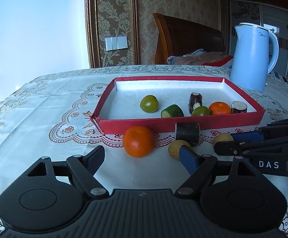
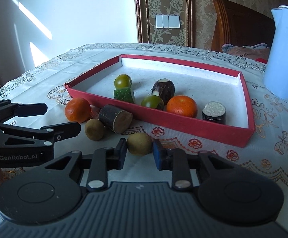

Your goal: Organize fruits

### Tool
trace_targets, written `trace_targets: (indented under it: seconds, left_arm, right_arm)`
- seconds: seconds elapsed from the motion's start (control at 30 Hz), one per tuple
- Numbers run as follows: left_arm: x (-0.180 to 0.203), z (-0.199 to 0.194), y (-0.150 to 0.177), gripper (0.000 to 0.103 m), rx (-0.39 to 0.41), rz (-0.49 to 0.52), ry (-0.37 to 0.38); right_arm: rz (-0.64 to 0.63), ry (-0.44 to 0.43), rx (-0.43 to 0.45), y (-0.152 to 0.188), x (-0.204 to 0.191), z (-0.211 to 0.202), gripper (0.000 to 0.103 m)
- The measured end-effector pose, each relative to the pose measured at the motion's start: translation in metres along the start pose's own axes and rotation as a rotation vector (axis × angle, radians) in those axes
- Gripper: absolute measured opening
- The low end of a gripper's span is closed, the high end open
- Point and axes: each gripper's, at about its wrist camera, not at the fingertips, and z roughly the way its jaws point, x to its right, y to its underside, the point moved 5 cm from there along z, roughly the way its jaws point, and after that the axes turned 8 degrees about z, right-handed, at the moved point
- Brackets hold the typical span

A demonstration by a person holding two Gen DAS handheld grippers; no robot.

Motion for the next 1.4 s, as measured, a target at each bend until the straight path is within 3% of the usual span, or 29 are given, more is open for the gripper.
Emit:
trace_targets:
  seconds: [0.33,0.6,0.8,1.13,1.4]
  left_arm:
    - [0.027,0.015,-0.01,0.082,-0.03,0.043,0.035]
    - [0.037,0.024,-0.014,0.082,-0.055,0.086,-0.041]
    - [0.036,0.025,-0.015,0.081,-0.06,0.075,-0.059]
    - [0.036,0.02,-0.012,0.072,-0.049,0.075,-0.065]
    - [0.033,0.013,-0.008,0.054,-0.031,0.064,-0.042]
  right_arm:
    - [0.069,0.002,0.028,0.003,0.019,-0.015,0.027]
    - [0.09,0.001,0.042,0.003,0.022,-0.017,0.027]
    - [0.124,0.01,0.055,0.004,0.029,-0.021,0.027]
    - [0.132,0.017,0.059,0.004,0.031,-0.021,0.027]
    - [0.135,0.015,0.064,0.003,0.031,-0.022,0.027]
